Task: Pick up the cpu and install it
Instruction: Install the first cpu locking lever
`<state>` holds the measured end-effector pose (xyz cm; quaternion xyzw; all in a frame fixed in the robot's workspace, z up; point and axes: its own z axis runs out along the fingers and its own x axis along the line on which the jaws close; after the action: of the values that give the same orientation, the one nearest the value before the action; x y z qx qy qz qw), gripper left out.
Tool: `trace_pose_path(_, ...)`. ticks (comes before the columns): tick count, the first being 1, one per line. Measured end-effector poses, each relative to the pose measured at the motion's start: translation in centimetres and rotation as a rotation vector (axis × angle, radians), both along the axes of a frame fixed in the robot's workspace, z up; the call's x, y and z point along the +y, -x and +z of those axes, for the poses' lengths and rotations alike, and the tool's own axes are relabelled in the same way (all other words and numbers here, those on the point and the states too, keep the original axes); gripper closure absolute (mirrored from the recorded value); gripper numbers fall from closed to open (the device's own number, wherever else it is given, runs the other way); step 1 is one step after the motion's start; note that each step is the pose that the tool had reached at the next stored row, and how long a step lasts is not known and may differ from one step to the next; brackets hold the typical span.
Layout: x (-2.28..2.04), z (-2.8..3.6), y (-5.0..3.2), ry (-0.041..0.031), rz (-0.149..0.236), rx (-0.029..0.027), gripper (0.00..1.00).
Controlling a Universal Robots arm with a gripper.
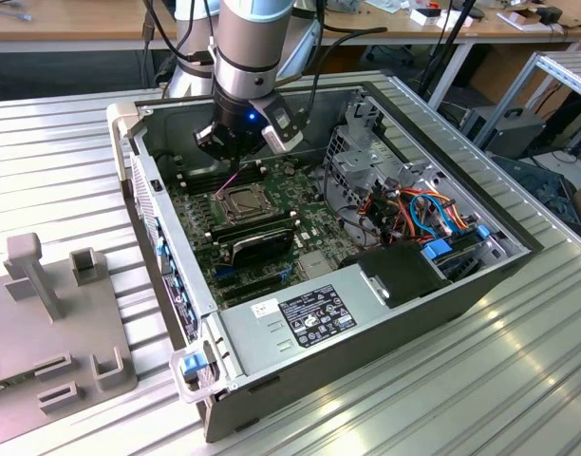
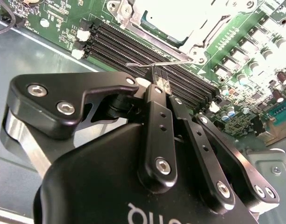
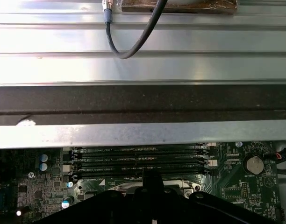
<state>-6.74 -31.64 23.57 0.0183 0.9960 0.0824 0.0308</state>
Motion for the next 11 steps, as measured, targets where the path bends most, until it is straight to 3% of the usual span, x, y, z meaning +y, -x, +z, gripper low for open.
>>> trace_pose_path(11,0.0,-0.5,-0.67,-0.0007,0.0,0.0,0.89)
